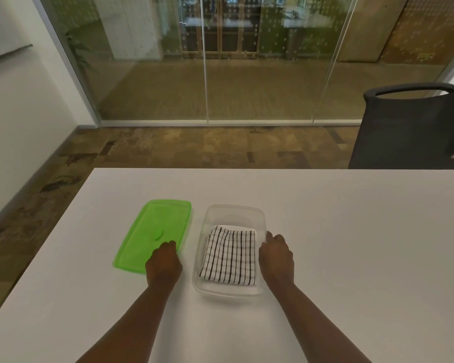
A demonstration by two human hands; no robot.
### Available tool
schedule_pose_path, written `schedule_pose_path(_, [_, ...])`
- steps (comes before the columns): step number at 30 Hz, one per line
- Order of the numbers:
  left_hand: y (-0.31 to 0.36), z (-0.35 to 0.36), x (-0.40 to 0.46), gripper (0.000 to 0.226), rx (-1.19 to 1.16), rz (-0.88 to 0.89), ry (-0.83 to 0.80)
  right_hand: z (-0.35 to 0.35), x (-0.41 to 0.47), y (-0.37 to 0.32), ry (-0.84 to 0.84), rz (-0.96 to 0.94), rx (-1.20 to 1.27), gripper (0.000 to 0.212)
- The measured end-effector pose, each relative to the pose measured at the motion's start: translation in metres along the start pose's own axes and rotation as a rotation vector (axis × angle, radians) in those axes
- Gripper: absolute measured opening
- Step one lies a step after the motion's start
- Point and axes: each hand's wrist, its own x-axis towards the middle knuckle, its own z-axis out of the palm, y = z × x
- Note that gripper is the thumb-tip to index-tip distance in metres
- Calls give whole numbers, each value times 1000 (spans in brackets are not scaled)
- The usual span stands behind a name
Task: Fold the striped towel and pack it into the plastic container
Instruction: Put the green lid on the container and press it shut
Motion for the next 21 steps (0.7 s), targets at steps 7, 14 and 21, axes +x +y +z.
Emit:
schedule_pose_path(7, [19,-54,22,21,-379,-22,198,-2,-2,1,-8,13,37,41])
schedule_pose_path(14, [29,-106,25,11,-785,-41,264,-17,-2,3,156,28,161,51])
schedule_pose_path(21, [34,-136,16,30,-1525,-57,-39,-41,0,-17,212,-190,403,58])
